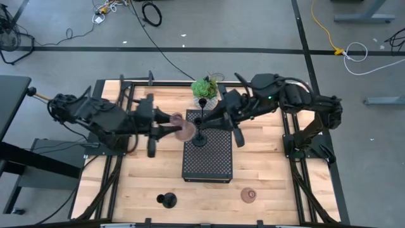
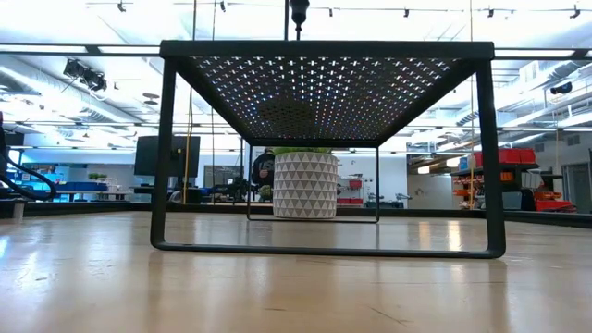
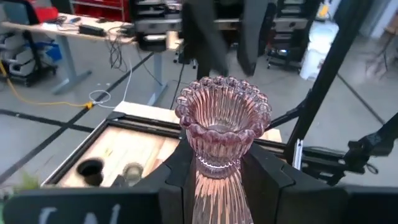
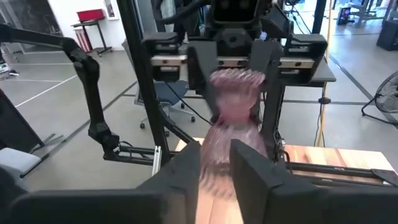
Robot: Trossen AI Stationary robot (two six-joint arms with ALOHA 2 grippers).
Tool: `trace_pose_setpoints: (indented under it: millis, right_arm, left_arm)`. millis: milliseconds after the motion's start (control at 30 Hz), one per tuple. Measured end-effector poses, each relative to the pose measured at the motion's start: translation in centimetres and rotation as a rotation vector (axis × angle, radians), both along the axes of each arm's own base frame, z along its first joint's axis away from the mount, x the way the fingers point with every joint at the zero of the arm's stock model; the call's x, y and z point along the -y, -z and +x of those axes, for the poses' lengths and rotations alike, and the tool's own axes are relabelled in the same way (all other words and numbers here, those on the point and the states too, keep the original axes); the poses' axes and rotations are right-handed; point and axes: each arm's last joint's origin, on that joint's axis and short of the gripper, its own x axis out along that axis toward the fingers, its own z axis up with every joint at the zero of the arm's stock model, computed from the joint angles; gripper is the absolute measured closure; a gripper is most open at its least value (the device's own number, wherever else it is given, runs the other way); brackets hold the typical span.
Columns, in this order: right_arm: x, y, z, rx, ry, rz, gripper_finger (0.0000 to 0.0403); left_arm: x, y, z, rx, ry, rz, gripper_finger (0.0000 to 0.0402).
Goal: Pick & Place candle stick holders
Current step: Align the pink candle holder on the top with the green candle holder on the shelf
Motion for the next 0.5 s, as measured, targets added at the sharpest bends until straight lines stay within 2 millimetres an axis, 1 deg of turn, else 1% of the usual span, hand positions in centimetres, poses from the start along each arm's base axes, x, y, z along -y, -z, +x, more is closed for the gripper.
trace_pose_setpoints:
  millis: [133, 233, 333, 500]
  right_arm:
    - [0.0, 0.3, 0.5, -0.003, -0.001, -0.008, 0.0270]
    - [-0.2, 0.1, 0.4, 0.017, -0.007, -0.019, 0.0235]
    - [-0.5, 0.1, 0.3, 0.016, -0.019, -0.020, 0.0203]
    - [-1.1, 0.3, 0.6, 0.017, -0.035, -0.031, 0.0165]
  left_arm:
    - [0.3, -0.1, 2.6, -0.038, 0.038, 0.030, 0.0299]
    - [0.3, 0.0, 3.9, -0.058, 0.040, 0.033, 0.0300]
    - [0.1, 0.0, 5.0, -0.062, 0.034, 0.033, 0.0300]
    - [-0.4, -0.2, 6.0, -0.053, 0.036, 0.023, 0.0300]
